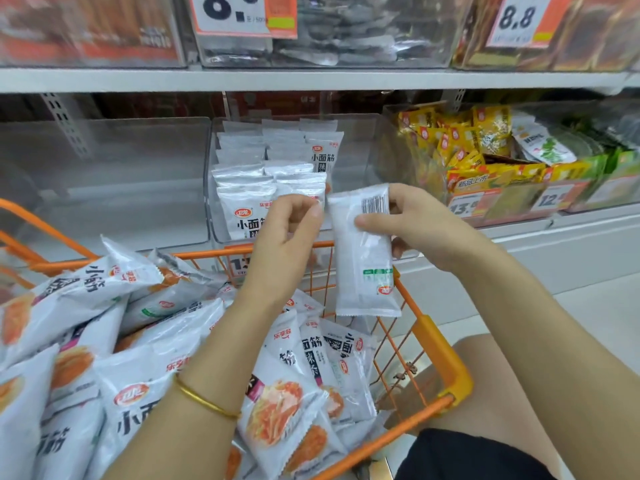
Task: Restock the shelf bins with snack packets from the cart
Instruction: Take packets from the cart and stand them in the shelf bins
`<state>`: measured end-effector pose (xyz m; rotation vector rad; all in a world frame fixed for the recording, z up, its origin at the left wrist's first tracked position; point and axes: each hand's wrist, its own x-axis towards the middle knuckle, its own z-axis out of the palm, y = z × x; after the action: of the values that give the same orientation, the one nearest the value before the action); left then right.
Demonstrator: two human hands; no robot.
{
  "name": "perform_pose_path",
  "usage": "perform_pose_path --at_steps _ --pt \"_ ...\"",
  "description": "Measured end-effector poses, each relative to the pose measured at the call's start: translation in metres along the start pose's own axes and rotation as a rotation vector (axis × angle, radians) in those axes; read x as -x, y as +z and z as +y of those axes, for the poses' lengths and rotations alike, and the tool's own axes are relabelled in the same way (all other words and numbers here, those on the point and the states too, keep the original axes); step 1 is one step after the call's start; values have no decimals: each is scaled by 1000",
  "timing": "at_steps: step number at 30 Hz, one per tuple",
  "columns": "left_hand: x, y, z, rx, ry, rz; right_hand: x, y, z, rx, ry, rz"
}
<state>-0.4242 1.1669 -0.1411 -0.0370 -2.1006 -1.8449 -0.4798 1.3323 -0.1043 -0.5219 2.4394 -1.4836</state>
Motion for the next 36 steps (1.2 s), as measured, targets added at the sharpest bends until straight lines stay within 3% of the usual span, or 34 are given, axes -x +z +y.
perform_pose_path --at_steps 7,10,12,14,16,18,22,25,32,36 --pt "6 4 -4 -226 -26 -401 -9 13 0 -261 16 268" --pt "7 7 -2 -320 8 -426 -11 15 0 -333 19 268" --pt "4 5 2 -195 -77 -402 -12 13 3 -205 3 379" --pt "0 0 6 105 -293 -403 -12 5 2 112 -193 448" --pt "-1 -4 8 353 -476 -361 -8 -1 -1 323 -316 302" --pt "-1 -7 9 435 -524 -291 -3 -2 -3 312 -271 156" --pt "-7 -11 8 574 -449 -167 -3 -8 5 127 -210 206" --pt "-9 -13 5 483 -315 -40 -1 -10 12 57 -110 171" --pt "-8 -13 0 258 -249 99 6 -2 4 34 -57 -195" --pt "-7 -9 3 169 -144 139 0 -7 5 -62 37 -148"
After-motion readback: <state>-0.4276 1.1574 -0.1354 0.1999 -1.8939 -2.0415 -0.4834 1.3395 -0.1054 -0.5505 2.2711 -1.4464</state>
